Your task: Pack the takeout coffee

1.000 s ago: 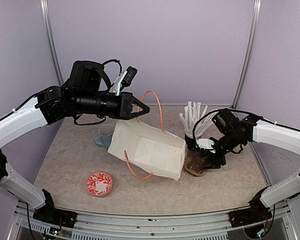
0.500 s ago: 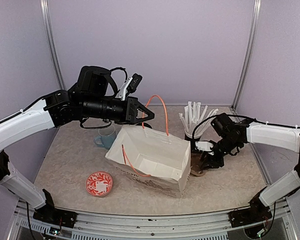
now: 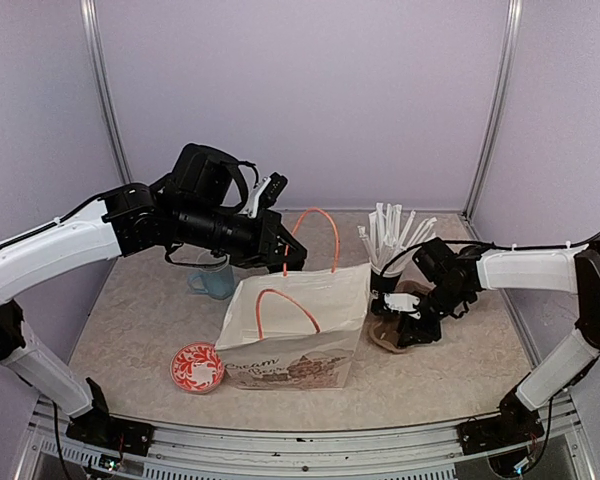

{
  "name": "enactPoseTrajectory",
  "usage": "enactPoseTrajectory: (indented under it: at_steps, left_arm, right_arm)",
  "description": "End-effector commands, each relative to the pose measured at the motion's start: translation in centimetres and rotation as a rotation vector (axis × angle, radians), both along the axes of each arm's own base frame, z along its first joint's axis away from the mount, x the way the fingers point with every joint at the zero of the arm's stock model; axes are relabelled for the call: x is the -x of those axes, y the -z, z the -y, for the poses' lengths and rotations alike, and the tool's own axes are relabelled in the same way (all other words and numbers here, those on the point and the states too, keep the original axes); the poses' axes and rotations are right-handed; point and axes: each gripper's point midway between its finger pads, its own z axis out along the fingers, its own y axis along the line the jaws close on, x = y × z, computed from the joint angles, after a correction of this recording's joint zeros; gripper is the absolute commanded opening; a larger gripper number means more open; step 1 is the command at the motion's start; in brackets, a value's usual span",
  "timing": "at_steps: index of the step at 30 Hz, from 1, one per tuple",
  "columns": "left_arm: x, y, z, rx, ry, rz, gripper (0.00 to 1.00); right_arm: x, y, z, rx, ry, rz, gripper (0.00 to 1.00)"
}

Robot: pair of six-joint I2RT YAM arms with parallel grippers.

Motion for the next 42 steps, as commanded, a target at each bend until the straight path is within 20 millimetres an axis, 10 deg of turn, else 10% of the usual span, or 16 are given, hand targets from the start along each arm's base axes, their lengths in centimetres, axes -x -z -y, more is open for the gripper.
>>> enactPoseTrajectory:
  at_steps: [1,13,42]
  left_arm:
    - [-0.4,0.3,-0.6,-0.021,-0.023,-0.001,0.04]
    - [-0.7,-1.6,-3.3,-0.156,0.093,0.256,0.54]
    - [-3.6,-1.6,-5.9,-0.194,0.115,0.439,0.59]
  right_arm:
    - [0.2,0.8,0.7,0.026,0.007,-0.013,0.35]
    - [0.8,1.3,4.6,0.153,0.029,-0.036,0.30]
    - [-0.7,0.1,11.1,0.360,0.188,0.119,0.46]
